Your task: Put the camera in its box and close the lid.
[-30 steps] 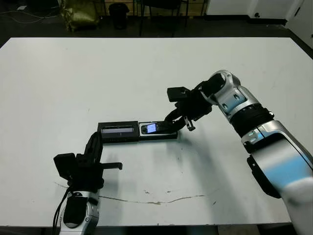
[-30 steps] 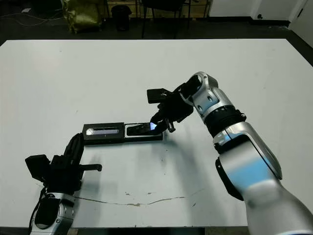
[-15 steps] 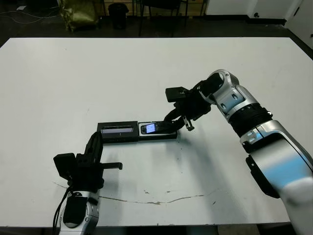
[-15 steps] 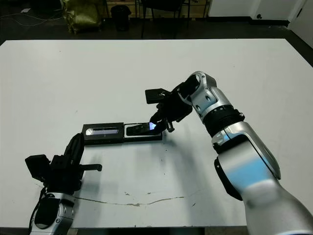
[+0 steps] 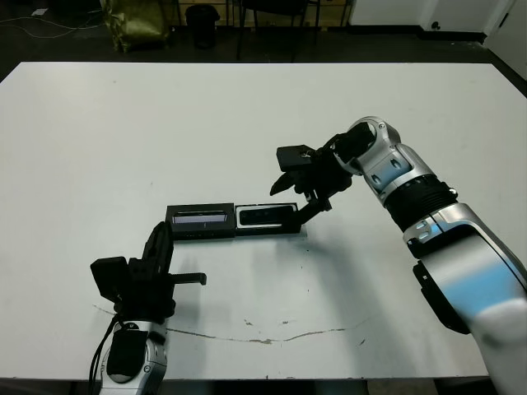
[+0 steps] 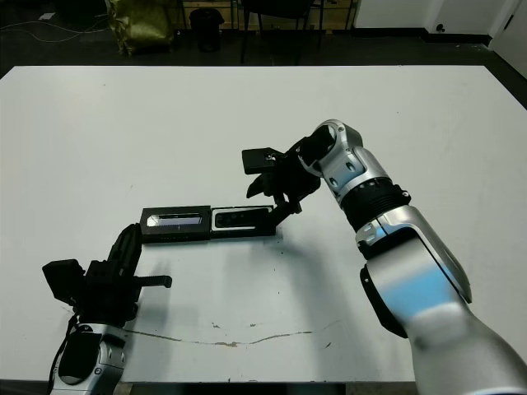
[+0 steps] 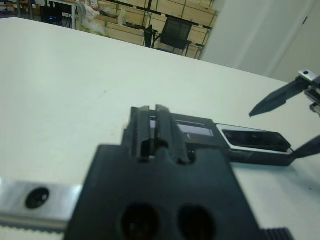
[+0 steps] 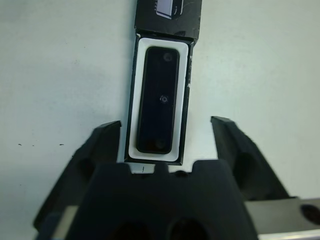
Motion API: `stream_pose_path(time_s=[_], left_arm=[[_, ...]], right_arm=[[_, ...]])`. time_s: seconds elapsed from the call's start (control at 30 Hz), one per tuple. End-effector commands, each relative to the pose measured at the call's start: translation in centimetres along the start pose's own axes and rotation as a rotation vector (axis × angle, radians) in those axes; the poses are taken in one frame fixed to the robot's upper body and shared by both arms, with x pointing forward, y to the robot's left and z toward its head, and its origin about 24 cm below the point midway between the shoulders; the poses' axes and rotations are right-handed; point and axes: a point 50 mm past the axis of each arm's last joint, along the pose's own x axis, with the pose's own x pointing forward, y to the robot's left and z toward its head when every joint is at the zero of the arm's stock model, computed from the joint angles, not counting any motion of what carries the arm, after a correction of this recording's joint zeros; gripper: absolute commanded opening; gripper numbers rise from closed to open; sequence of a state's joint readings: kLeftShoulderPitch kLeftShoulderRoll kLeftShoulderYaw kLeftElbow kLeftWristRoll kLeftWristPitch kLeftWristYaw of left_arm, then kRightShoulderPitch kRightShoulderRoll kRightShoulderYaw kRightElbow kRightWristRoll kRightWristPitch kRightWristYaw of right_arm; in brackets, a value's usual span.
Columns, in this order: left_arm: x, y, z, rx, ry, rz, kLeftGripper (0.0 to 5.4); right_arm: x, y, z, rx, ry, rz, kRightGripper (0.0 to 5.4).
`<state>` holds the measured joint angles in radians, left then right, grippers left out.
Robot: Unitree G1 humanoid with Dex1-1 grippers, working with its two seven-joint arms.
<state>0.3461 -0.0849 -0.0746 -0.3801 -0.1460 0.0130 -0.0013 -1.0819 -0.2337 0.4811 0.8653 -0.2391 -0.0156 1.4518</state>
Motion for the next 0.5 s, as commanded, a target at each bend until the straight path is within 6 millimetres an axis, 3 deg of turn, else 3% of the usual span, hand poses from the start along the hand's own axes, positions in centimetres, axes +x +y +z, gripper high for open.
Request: stream_pose_path(time_s=[0.03, 0.13, 0.5], left_arm=[[-0.2, 0.2, -0.6, 0.001, 0.029, 0.005, 0.0], [-0.2, 0.2, -0.6, 0.0, 0.031, 0.01, 0.0], [-0.2, 0.2, -0.6, 0.018, 0.026, 0.008, 0.0]], right_arm=[[-0.8, -0.1, -0.4, 0.027, -0.009, -0.013, 4.65], [-1.4, -0.3, -0.4, 0.031, -0.005, -0.032, 5.34], [-6.2, -1.0, 1.1, 0.01, -0.172, -0.276, 5.38]])
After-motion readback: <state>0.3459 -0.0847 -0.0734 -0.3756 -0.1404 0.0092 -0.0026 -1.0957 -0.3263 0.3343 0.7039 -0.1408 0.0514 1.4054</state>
